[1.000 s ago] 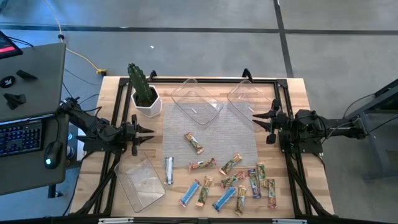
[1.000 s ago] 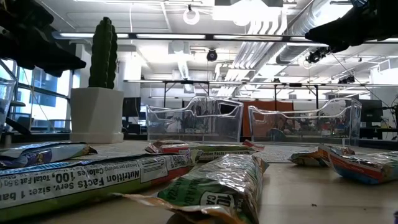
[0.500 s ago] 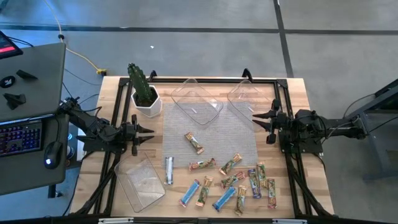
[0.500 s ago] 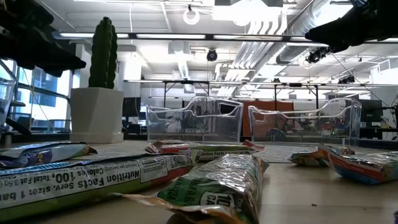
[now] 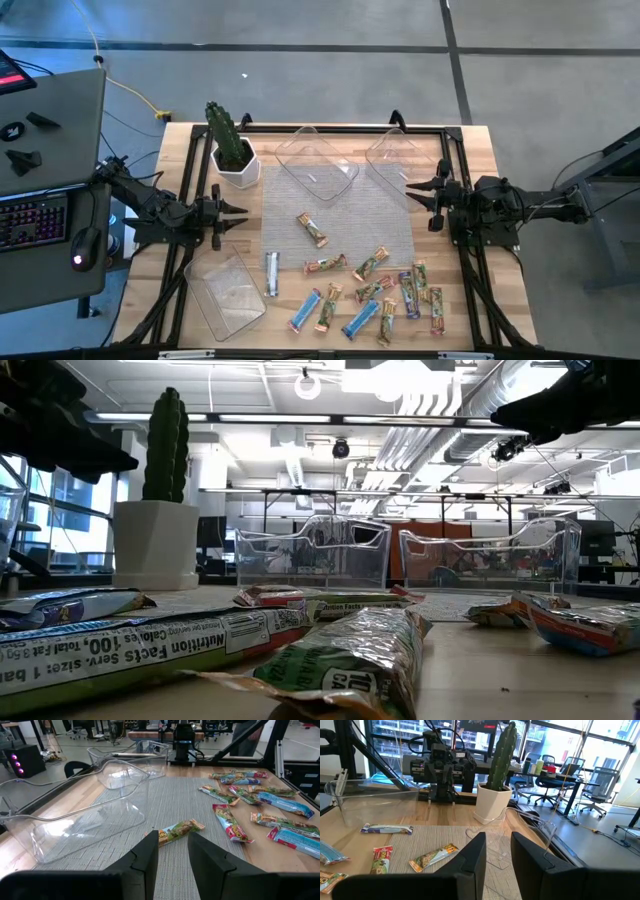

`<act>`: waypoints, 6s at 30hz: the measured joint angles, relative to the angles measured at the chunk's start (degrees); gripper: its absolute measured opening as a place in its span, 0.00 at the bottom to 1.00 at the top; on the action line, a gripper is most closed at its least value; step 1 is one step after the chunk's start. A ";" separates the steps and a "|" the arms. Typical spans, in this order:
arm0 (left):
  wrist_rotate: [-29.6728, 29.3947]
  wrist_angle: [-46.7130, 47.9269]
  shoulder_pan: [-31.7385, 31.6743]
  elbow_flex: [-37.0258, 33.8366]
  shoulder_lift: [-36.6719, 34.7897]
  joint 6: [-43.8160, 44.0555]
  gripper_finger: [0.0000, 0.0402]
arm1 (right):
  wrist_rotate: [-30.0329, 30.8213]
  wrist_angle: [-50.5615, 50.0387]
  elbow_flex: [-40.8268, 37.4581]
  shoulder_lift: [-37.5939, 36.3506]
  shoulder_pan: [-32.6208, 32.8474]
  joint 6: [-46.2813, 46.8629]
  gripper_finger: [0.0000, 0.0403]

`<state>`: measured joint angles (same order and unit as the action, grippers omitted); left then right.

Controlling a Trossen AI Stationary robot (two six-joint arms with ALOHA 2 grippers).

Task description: Pick and place Granola Bars by type

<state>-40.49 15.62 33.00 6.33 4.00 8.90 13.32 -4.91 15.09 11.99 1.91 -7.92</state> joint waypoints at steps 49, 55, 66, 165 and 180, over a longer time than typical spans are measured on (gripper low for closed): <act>-16.93 -41.31 -0.01 0.00 0.02 -9.89 0.25 | 0.00 0.00 0.00 -0.02 0.00 0.00 0.18; -17.07 -45.63 -0.01 4.08 0.04 -14.89 0.25 | 0.02 0.00 0.00 -0.02 0.00 0.01 0.18; -18.41 -26.31 -0.01 29.93 10.80 -27.73 0.25 | 0.00 0.00 0.00 -0.02 0.00 0.00 0.18; -14.43 -21.49 0.36 33.35 47.64 -20.58 0.25 | -35.40 26.08 7.46 52.35 1.96 1.04 0.56; -14.08 -21.44 0.37 33.35 47.64 -20.56 0.25 | -33.35 28.54 7.43 76.31 7.27 -6.07 0.53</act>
<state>-54.57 -5.82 33.38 39.68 51.64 -11.66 -20.03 23.63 22.52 88.29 9.18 -13.99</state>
